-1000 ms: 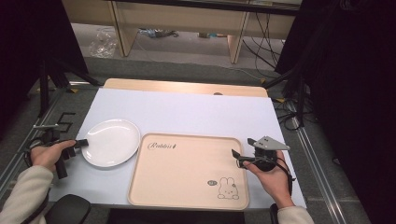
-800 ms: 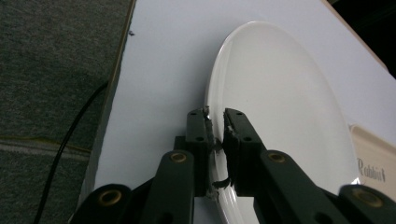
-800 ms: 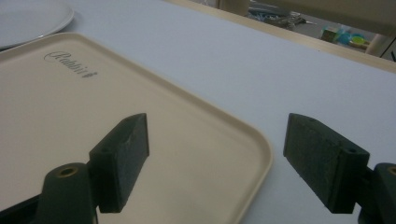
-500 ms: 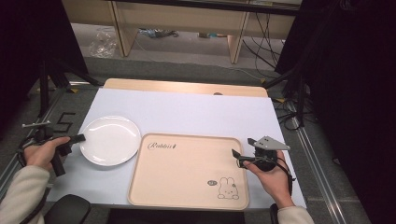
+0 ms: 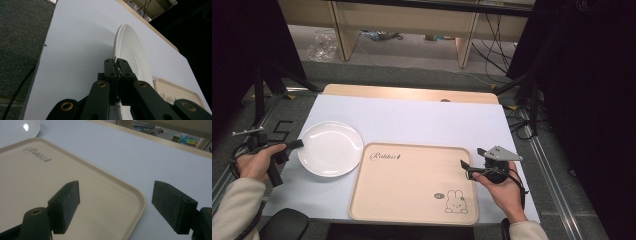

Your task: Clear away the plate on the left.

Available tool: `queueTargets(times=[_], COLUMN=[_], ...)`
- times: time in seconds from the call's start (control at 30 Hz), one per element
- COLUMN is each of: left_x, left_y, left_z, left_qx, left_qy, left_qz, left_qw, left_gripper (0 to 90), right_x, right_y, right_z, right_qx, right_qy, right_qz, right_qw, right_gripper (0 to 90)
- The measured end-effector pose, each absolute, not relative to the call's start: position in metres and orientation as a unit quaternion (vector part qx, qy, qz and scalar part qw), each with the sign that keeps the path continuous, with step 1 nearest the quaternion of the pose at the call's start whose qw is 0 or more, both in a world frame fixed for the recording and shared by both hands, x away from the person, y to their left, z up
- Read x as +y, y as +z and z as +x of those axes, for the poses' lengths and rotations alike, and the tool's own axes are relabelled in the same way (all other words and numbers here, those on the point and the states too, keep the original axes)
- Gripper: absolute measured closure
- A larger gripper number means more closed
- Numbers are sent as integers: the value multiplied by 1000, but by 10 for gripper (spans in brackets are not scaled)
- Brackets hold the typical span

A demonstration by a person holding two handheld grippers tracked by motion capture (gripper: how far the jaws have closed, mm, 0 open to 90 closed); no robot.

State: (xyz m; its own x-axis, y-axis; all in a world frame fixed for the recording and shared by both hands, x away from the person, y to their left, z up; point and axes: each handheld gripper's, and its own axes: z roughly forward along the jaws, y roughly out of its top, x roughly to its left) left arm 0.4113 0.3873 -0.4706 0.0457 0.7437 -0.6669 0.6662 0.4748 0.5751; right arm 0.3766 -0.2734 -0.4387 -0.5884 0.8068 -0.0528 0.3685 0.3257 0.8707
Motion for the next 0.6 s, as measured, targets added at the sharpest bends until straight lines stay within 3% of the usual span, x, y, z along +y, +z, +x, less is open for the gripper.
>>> queueTargets(times=[0.6], left_x=[383], left_y=[-462], left_z=[411], left_qx=[665], left_qy=[53], left_qz=[511], left_qw=[542], left_gripper=[868], right_x=[-273], right_y=[-439], right_z=[377], right_qx=[775], right_qy=[441], right_qz=[379], right_qw=[249], right_gripper=[232])
